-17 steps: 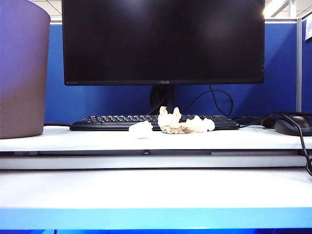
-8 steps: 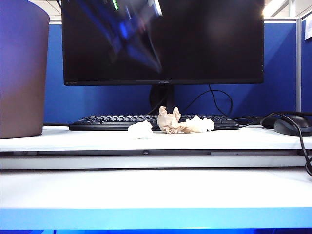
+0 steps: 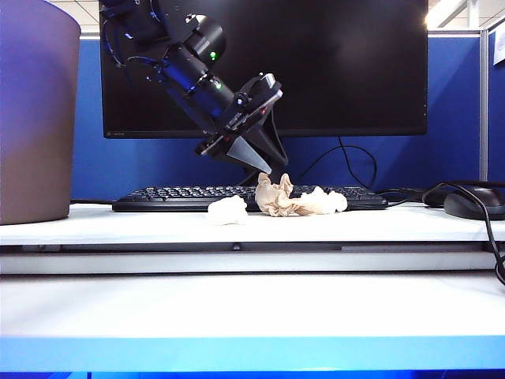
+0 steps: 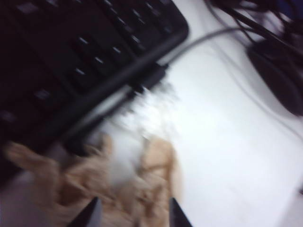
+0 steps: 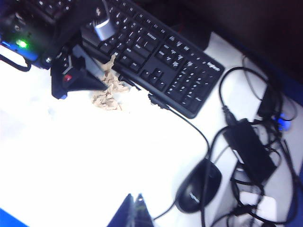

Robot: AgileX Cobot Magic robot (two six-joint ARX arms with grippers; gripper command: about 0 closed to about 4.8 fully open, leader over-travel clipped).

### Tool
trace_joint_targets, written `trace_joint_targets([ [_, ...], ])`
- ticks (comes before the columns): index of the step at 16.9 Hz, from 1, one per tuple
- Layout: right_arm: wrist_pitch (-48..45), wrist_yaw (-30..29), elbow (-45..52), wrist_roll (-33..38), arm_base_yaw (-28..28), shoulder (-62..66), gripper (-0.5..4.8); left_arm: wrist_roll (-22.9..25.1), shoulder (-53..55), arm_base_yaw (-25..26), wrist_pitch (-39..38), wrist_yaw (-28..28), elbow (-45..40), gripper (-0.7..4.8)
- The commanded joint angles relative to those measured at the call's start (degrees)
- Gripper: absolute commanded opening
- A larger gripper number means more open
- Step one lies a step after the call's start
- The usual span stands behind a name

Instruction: Pick up all paper balls from the table and place them in the pink trash can.

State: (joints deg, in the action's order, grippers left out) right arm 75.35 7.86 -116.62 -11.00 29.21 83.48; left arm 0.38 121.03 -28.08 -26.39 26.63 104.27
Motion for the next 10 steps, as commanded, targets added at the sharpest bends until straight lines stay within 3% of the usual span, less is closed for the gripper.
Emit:
trace_joint_targets([
  [1, -3.37, 0.15, 3.04, 0.31, 0.00, -0.22, -0.07, 0.83, 0.09, -0.04, 1.36, -1.36, 0.24, 2.75],
  [10, -4.02, 0.17, 4.42, 0.31, -0.02, -0.20, -0.07, 0.90, 2.78, -0.07, 1.03, -0.98, 0.24, 2.68],
])
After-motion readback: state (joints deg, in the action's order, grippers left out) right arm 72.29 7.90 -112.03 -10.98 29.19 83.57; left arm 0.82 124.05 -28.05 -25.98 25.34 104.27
